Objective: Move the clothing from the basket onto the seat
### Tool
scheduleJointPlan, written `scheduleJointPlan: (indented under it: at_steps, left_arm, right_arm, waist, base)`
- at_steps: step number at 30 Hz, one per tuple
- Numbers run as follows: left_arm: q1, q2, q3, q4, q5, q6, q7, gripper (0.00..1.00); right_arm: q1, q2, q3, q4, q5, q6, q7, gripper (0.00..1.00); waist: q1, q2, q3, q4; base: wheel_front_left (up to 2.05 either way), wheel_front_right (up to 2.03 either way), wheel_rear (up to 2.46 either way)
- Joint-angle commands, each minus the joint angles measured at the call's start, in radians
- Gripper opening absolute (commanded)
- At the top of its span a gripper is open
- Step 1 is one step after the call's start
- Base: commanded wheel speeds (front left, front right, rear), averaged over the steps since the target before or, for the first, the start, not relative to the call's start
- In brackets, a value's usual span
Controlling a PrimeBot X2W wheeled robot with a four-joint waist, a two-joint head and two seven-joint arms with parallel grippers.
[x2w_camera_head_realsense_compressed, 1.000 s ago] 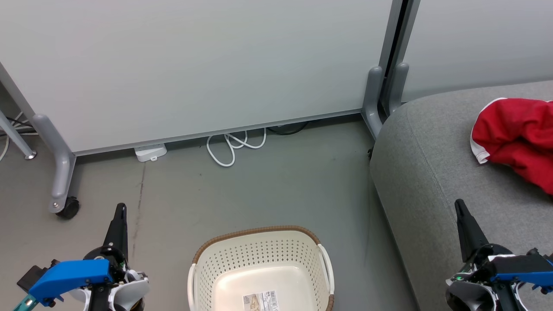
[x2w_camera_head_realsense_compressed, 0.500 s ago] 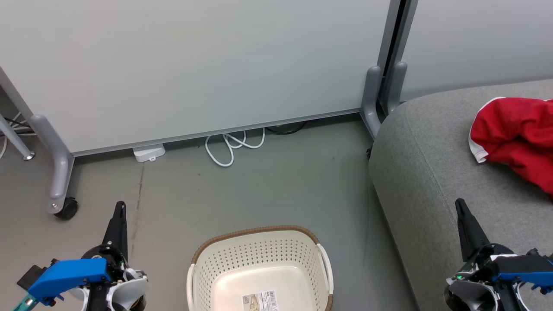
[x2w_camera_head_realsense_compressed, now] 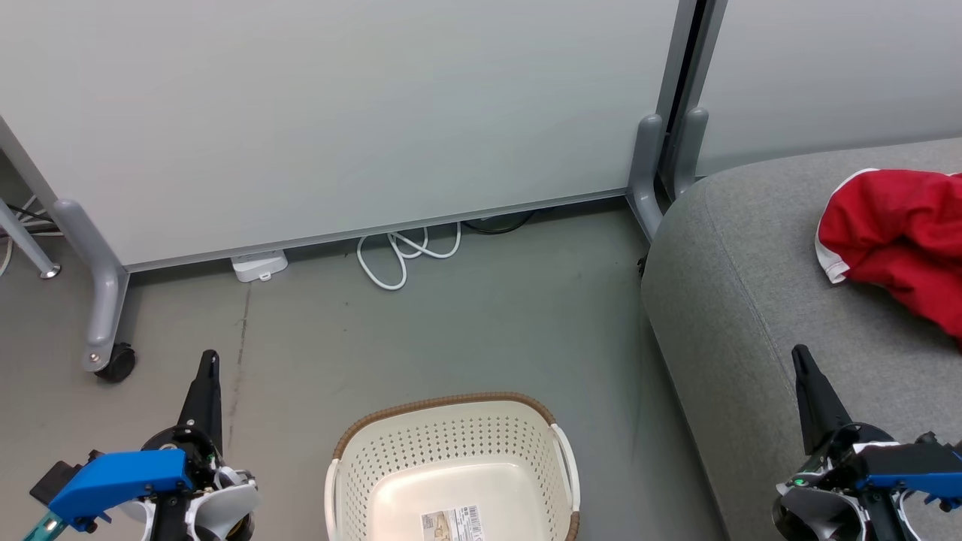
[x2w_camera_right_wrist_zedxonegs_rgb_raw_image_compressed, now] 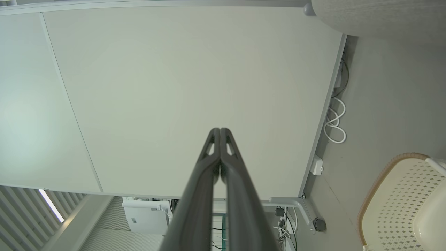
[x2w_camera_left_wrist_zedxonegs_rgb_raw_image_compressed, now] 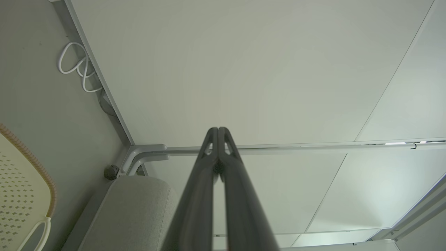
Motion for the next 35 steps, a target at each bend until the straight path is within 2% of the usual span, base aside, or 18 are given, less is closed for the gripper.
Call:
scheduleJointPlan:
  at_steps: [1,35]
  left_arm:
    - [-0.01,0.001,0.003,-0.003,-0.002,-0.004,0.004,0.0]
    - [-0.01,0.001,0.002,-0.004,-0.002,-0.004,0.003,0.0]
  right_arm:
    - [-0.013,0.002,-0.002,-0.003,0.002,0.0,0.005,0.0]
    - [-0.012,0.002,-0.001,-0.003,0.003,0.0,0.005,0.0]
  waist:
    - [0.0,0.0,0.0,0.0]
    - [0.0,0.0,0.0,0.0]
  base:
    - [0.0,0.0,0.0]
    - [0.0,0.0,0.0]
